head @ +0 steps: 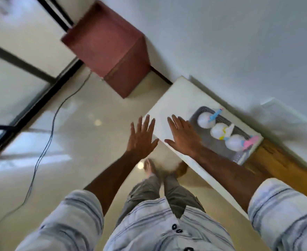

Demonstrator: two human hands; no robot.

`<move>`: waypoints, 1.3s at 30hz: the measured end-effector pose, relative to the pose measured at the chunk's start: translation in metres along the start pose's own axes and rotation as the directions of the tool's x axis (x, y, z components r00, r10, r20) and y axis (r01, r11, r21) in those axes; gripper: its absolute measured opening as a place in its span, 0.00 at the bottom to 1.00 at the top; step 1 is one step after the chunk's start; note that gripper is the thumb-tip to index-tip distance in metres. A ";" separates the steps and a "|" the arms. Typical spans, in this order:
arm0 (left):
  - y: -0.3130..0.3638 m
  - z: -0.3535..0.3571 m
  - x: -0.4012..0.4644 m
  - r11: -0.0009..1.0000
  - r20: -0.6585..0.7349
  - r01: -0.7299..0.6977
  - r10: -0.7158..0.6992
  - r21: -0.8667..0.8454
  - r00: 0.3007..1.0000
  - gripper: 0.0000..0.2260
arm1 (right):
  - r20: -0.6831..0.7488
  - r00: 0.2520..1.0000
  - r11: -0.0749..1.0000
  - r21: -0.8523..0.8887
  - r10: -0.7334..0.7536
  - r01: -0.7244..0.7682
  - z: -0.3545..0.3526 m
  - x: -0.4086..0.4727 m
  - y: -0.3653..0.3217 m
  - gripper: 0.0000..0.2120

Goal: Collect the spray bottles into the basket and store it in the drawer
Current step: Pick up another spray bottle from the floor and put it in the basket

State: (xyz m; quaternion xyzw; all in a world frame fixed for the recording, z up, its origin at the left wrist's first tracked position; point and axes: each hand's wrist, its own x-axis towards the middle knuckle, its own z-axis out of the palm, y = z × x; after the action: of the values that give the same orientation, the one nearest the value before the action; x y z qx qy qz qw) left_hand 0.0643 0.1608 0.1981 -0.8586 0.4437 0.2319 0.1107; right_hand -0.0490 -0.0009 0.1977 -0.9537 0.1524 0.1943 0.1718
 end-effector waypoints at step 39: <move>-0.326 0.411 -0.818 -0.376 0.441 0.812 -0.882 -0.446 -0.167 0.36 | 0.692 -0.159 -0.377 -0.174 -0.704 0.910 0.326 -0.159 -0.978 0.39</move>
State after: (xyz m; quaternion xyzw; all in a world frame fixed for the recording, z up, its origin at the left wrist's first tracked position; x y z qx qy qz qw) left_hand -0.2016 1.0940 0.2421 -0.8639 -0.4778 0.1447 -0.0671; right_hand 0.0569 1.0356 0.2458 -0.6625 -0.7253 0.1676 -0.0830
